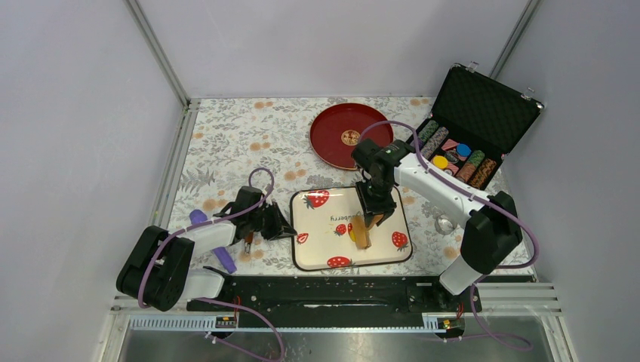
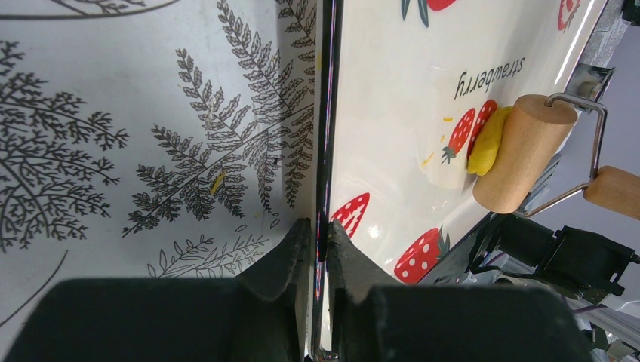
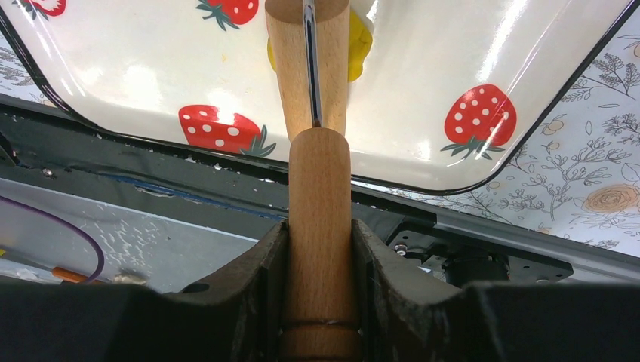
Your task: Roll out the dumpling wrappers from the dough
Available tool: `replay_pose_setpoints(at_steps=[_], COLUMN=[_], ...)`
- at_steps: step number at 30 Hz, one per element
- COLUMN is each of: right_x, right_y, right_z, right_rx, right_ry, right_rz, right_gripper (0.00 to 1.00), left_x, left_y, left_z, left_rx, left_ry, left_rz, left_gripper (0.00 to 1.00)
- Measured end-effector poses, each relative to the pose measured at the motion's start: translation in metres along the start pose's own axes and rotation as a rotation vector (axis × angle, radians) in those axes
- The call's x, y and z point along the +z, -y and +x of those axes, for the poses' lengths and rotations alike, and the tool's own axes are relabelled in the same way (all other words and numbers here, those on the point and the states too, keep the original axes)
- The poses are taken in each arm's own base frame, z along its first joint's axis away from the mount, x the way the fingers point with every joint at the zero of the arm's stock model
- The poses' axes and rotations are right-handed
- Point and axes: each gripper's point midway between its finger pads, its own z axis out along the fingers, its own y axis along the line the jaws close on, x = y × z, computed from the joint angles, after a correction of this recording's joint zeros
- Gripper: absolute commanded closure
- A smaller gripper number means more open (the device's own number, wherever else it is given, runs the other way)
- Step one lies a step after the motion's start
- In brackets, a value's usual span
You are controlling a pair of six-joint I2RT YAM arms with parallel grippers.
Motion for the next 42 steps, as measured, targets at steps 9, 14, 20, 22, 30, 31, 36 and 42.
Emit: replay_pose_setpoints(at_steps=[9,14,20,22,30,31,36,42], right_x=[0.002,0.0031,0.0043,0.0045,0.0058,0.006,0.0064,0.0072], right_y=[-0.0011,-0.0017,-0.002,-0.0024,-0.0049,-0.0052,-0.0061,-0.0066], right_z=[-0.0001,-0.0001,0.0001,0.0004,0.0016,0.0018,0.0019,0.002], right_rx=[0.008,0.009,0.009,0.007,0.0,-0.002,-0.003,-0.001], right_ry=[-0.015,-0.018,-0.023,-0.023,-0.015,-0.014,-0.01,-0.013], right_rz=[-0.012,-0.015,-0.013,-0.012,0.005,0.008,0.014,0.015], right_gripper=[1.0,1.0,1.0,1.0,1.0,1.0,1.0,1.0], left_x=[0.0,0.0,0.0,0.0,0.0,0.0,0.0,0.0001], left_y=[0.0,0.0,0.0,-0.0001,0.0,0.0,-0.0001,-0.0001], left_z=[0.0,0.0,0.0,0.0,0.0,0.0,0.0001,0.0001], left_rx=[0.0,0.0,0.0,0.0,0.0,0.0,0.0,0.0], left_ry=[0.0,0.0,0.0,0.0,0.0,0.0,0.0,0.0], left_rz=[0.0,0.0,0.0,0.0,0.0,0.0,0.0,0.001], left_gripper=[0.97,0.97,0.97,0.98,0.98,0.98,0.98,0.98])
